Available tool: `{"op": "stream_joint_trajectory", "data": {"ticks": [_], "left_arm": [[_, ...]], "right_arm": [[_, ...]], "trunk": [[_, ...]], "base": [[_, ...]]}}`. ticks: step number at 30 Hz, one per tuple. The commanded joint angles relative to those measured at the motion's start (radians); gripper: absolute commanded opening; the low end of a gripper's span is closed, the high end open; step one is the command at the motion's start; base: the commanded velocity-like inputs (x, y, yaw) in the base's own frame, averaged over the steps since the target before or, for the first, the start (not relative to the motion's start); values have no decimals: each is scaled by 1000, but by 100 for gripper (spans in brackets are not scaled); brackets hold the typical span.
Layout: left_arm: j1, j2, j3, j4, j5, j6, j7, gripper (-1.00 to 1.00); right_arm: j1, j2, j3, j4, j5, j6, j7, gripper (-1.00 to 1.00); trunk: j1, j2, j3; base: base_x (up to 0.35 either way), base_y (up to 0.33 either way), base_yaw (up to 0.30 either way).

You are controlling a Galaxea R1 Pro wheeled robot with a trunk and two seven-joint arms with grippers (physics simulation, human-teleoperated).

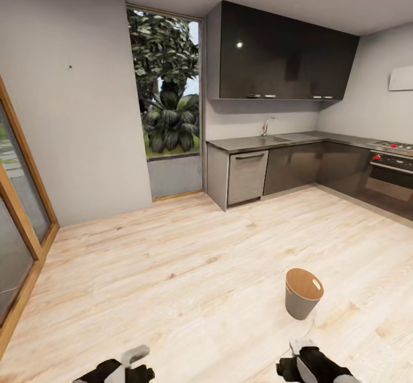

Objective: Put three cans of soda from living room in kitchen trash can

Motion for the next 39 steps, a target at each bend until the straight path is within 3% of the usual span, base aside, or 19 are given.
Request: {"op": "stream_joint_trajectory", "data": {"ticks": [1,3,7,10,11,12,16,18,19,33,39], "left_arm": [[-71,-26,1,-5,33,22,2,100],[-92,-41,1,-23,41,30,3,100],[-112,-82,-3,-137,45,54,30,100],[-116,-95,-5,-182,45,85,63,100],[-114,-106,-6,-240,46,107,90,100],[-114,-106,-6,-240,46,107,90,100],[-54,-123,-8,-395,47,125,110,100],[18,-127,-14,-524,48,133,115,100],[110,-123,-19,-661,54,140,124,100],[127,-132,-25,-680,43,139,136,100],[128,-133,-32,-662,41,136,182,100]], "right_arm": [[-32,-14,-1,-114,0,74,1,100],[-38,-30,-1,-186,-1,131,1,100],[-49,-85,-3,-350,-6,289,5,100],[-69,-109,-4,-380,-8,325,14,100],[-88,-131,-4,-392,-8,345,47,100],[-88,-131,-4,-392,-8,345,47,100],[-103,-151,-5,-400,-7,367,119,100],[-107,-156,-5,-403,-8,394,139,100],[-106,-157,-4,-405,-6,418,156,100],[-95,-161,-3,-414,-5,395,161,100],[-93,-172,-4,-408,-6,394,163,100]], "trunk": [[0,0,0],[0,0,0],[0,0,0],[0,0,-1],[0,0,-1],[0,0,-2],[0,0,-4],[0,0,-5],[0,0,-5],[0,0,-6],[0,0,-6]], "base": [[0,0,-11],[0,0,-60],[0,0,-186],[0,0,-253],[0,0,-274],[0,0,-274],[45,19,-277],[178,106,-275],[288,175,-87],[327,68,-16],[347,-80,0]]}}
